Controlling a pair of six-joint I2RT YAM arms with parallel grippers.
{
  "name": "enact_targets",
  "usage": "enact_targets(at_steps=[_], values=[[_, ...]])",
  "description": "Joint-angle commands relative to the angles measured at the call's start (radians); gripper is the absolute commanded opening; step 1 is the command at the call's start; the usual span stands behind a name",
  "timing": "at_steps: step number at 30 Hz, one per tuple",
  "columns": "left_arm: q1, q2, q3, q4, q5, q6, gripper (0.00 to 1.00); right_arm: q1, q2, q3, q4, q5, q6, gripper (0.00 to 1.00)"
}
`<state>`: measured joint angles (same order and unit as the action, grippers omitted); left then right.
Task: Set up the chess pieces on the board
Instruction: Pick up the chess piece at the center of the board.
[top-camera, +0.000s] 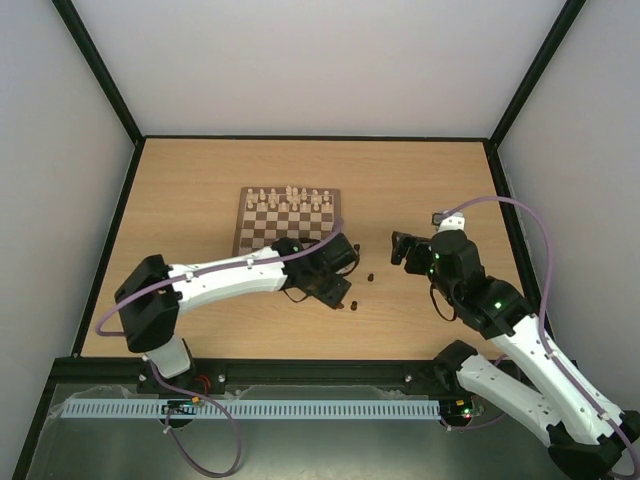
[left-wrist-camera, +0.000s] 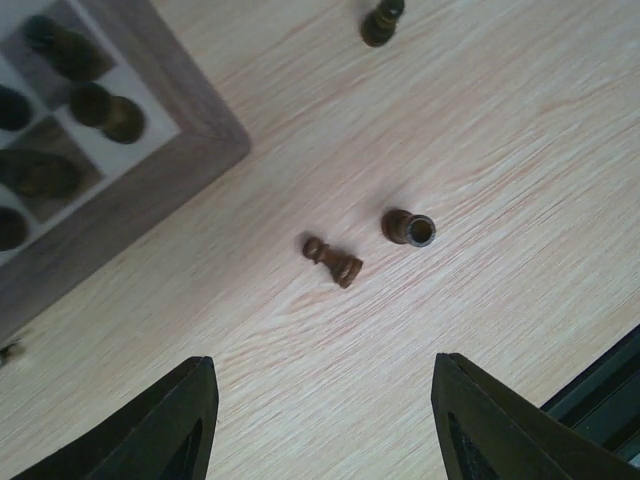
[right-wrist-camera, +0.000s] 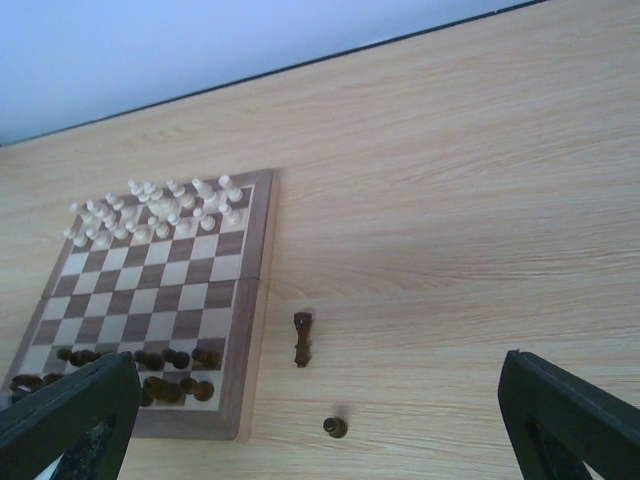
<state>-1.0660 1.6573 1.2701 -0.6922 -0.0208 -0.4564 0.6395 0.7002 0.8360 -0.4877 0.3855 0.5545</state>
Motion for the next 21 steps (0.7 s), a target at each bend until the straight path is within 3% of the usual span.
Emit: enact_targets(at_steps=[1, 13, 21], values=[[-0.034, 0.069, 0.045, 0.047, 0.018, -0.011, 0.62, -0.003, -0.014, -0.01, -0.016, 0.063, 0.021, 0.99], [-0.025, 0.428, 0.41, -0.02, -0.046, 0.04, 0.66, -0.003, -0.043, -0.006, -0.021, 0.077, 0.025, 0.99], [0.011, 0.54, 0.476, 0.008, -0.026, 0.059, 0.63, -0.003, -0.048, -0.008, -0.016, 0.072, 0.022, 0.99]])
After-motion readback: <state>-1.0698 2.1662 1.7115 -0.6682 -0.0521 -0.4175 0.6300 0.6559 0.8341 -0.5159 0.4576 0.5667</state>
